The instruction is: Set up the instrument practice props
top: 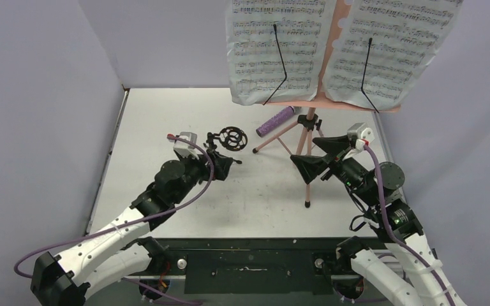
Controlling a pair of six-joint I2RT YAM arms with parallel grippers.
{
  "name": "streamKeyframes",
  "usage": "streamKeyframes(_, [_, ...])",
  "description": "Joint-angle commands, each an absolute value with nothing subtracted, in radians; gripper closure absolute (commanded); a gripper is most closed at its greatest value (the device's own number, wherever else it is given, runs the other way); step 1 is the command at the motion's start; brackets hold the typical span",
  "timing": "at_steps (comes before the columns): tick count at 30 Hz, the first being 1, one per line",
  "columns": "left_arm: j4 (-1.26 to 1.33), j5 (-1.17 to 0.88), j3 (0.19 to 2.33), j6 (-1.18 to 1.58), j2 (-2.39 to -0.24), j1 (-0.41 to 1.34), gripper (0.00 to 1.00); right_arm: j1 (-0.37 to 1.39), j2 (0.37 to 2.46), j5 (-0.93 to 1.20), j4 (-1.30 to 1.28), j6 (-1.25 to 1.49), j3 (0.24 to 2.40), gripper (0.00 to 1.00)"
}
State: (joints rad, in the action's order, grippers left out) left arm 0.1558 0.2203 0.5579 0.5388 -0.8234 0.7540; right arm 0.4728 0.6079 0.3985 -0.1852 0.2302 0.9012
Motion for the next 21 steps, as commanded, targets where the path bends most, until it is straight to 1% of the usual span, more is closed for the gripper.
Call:
streamKeyframes(1, [0.011, 0.213, 0.719, 0.506, -0.887, 0.683, 0.04, 0.477, 0.597, 0.279, -0.192, 0.311, 0.831, 0.1])
streamKeyframes(3, [-0.058, 0.175, 0.77, 0.507, -0.934, 0.638, 0.04, 0.476, 0.602, 0.259, -0.201, 0.326, 0.806, 0.1])
streamKeyframes(7, [-0.1, 0.098, 0.842, 0.539, -1.004, 0.542, 0.04, 0.476, 0.617, 0.244, -0.193, 0.355, 0.766, 0.1])
streamKeyframes(11, [-0.017, -0.085, 0.87, 0.597, -1.076, 0.427, 0.04, 0.476, 0.635, 0.242, -0.188, 0.369, 0.744, 0.1])
streamKeyframes(14, [0.038, -0.215, 0.898, 0.657, -1.145, 0.346, 0.0, 0.477, 0.648, 0.237, -0.194, 0.369, 0.739, 0.1])
streamKeyframes(15, [0.055, -0.251, 0.904, 0.676, -1.167, 0.322, 0.05, 0.476, 0.651, 0.236, -0.196, 0.368, 0.739, 0.1])
streamKeyframes(16, [0.079, -0.287, 0.905, 0.699, -1.191, 0.295, 0.08, 0.476, 0.654, 0.233, -0.199, 0.367, 0.739, 0.1])
streamKeyframes(21, [0.2, -0.448, 0.908, 0.793, -1.302, 0.244, 0.19, 0.476, 0.664, 0.218, -0.215, 0.362, 0.738, 0.1])
